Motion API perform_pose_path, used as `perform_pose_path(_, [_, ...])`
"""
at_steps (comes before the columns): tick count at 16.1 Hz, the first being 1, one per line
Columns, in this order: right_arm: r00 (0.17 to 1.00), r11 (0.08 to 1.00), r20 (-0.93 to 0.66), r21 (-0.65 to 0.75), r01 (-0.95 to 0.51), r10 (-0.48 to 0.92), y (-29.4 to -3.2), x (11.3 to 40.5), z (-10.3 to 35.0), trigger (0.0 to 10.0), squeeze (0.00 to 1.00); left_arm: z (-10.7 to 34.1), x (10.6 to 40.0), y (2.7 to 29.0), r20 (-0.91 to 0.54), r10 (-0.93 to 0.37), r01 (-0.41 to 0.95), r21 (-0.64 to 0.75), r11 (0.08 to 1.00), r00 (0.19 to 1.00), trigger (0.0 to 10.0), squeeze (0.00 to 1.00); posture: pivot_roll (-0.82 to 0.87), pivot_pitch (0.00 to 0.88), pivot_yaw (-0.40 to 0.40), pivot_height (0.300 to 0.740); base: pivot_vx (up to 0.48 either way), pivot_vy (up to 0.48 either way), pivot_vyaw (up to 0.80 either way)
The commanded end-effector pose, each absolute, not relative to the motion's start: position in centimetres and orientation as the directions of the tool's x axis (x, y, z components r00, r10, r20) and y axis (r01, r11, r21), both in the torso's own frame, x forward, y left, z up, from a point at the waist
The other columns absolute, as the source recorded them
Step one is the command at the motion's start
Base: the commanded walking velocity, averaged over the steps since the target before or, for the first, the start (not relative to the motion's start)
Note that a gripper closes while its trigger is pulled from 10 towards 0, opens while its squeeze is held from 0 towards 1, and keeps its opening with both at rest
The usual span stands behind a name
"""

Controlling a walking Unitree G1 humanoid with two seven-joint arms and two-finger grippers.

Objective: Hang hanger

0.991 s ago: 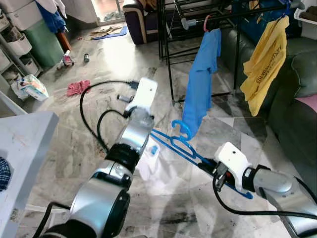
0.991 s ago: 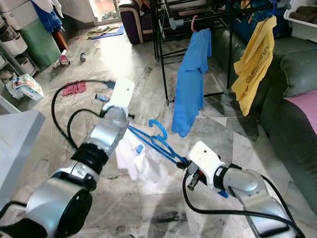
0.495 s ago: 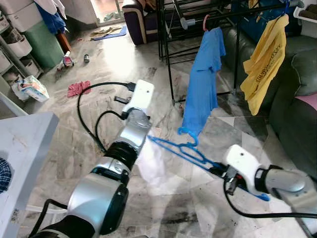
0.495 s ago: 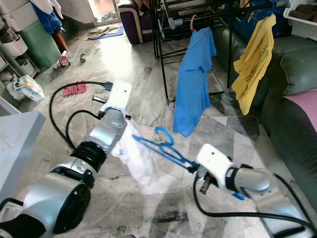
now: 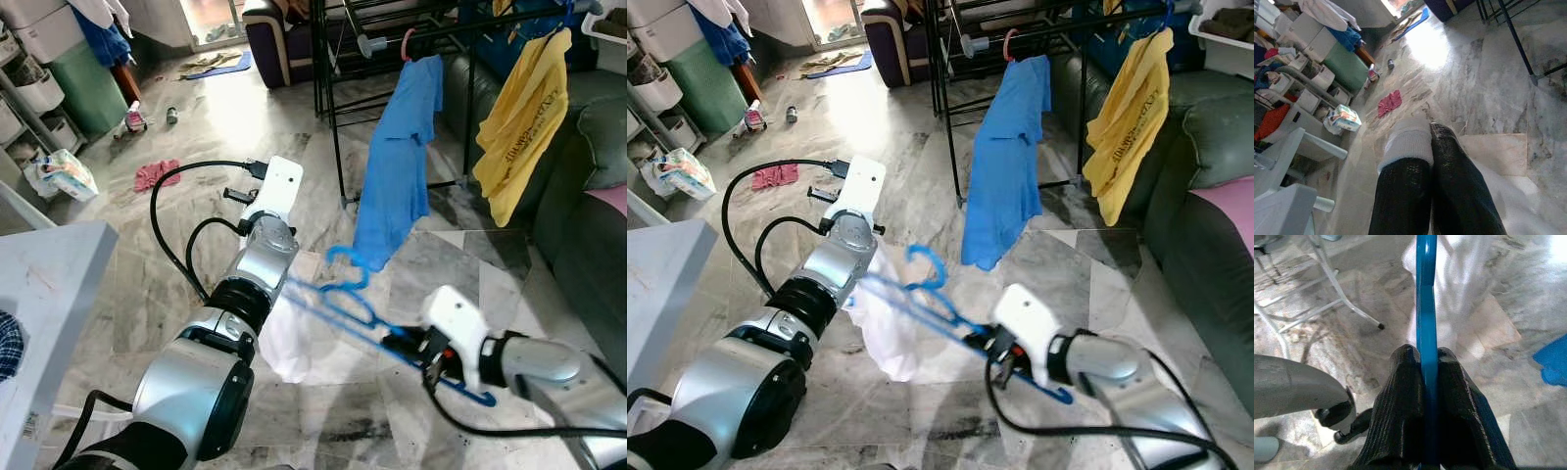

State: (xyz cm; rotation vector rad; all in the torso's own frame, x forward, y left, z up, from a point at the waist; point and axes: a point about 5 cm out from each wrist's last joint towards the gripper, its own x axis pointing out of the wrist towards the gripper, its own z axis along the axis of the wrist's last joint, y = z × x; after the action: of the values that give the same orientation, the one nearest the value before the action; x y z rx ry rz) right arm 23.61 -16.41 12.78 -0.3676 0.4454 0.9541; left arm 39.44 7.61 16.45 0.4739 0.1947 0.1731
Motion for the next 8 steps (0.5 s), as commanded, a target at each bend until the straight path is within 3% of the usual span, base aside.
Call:
perform_pose_path(1, [0.497,0.517,-0.500,-0.110,-0.849,0.710,-15.98,23.50,13.28,10.0,0.00,17.26,39.74,7.83,-0.110,0.219,-0.142,0.476,0.868,0.969,10.0,0.00,-0.06,0.058,0.171,0.740,0.000,0.000,0.00])
perform_pose_path(8, [0.497,0.517,-0.500,-0.110,-0.849,0.710,-15.98,23.50,13.28,10.0,0.00,17.26,39.74,7.83,-0.110,0.219,-0.142,0.476,0.868,0.969,10.0,0.00,-0.06,0.058,0.171,0.740,0.000,0.000,0.00])
